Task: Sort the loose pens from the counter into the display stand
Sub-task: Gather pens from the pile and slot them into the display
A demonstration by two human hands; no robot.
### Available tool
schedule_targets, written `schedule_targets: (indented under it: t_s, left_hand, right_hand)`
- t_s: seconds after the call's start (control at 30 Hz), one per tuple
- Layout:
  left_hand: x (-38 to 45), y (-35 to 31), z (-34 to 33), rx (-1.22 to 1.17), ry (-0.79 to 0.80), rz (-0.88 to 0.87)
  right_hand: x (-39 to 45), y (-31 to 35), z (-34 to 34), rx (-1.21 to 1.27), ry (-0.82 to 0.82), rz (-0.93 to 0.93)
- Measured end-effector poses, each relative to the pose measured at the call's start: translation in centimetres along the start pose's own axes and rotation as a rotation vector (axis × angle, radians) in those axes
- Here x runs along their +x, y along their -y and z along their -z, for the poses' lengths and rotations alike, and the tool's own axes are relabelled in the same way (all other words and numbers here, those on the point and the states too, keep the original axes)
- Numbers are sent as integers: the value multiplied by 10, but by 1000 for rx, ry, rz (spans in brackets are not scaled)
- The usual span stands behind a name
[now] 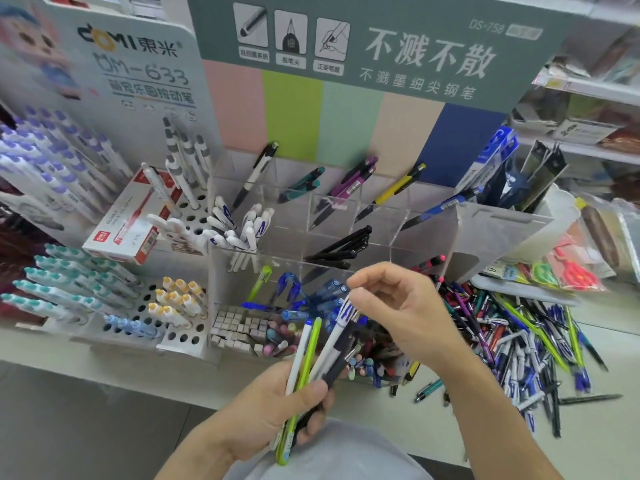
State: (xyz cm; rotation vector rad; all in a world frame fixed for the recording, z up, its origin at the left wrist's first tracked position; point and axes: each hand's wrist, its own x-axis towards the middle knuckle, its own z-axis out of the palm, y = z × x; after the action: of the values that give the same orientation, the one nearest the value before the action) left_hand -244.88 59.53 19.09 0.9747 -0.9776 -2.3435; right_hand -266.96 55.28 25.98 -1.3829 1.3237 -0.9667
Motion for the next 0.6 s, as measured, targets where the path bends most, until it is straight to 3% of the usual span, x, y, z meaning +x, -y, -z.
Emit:
schedule_targets:
  t_s: [0.17,0.4,0.5,0.6]
  left_hand:
    - [3,2,-2,-129,-6,46]
    - [18,-3,-18,-343,-220,-100]
    - [24,-3,-19,-323,-286,-176]
    - [26,-4,-19,-397,-340,-189]
  right_hand:
    - [-11,21,26,57,-199,100]
    - [-30,2,5,86,-1,15]
    - [-38,-9,-15,-75,72,-15]
    - [-41,-8,-21,-157,278,-85]
